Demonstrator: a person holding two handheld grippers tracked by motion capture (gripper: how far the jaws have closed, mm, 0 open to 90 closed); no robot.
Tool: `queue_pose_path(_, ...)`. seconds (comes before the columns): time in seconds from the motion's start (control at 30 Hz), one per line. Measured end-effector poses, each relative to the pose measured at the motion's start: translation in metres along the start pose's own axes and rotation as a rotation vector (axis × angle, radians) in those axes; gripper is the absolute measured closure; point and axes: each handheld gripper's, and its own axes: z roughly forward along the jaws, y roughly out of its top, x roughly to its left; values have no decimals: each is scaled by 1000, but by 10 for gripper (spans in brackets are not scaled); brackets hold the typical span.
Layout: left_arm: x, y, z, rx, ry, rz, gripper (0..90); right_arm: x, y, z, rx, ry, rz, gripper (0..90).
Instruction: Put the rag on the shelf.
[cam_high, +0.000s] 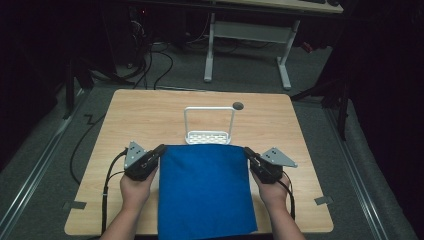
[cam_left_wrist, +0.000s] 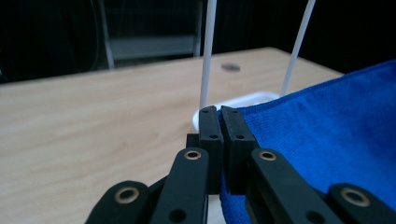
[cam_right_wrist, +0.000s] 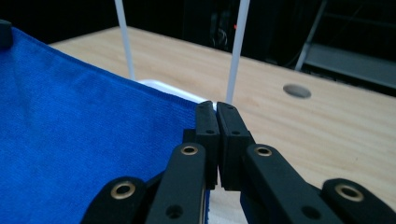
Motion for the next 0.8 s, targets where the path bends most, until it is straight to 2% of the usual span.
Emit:
queue_pose_path(0.03,-3,6,-8,-35,-1,2,884,1,2,-3,-13,-3,5,893)
queue_pose_path(0.13,-7,12,-14,-56,-8,9,884,2,7,-8,-40,2,10,893)
queue_pose_path(0.2,-12,21,-20,-81,-26,16,884,5,14,-16,-82,-3,11,893)
queue_pose_path(0.23,-12,21,-20,-81,-26,16,884,5,14,-16,-82,-3,11,893)
queue_pose_path(0.27,-16,26,-23,-104,-23,39,884,6,20,-21,-112,-7,7,893)
queue_pose_path(0.3,-16,26,-23,-104,-23,39,884,6,20,-21,-112,-7,7,893)
queue_pose_path(0.33,-18,33,-26,-117,-19,54,884,7,25,-27,-133,-10,2,893)
queue_pose_path(0.53,-16,50,-37,-174,-13,54,885,6,41,-38,-184,-10,13,893)
queue_pose_path(0.63,-13,62,-41,-198,-12,53,885,4,53,-46,-230,-23,13,893)
queue_pose_path(0.8,-14,85,-44,-243,-14,78,886,2,75,-56,-291,-35,-7,893)
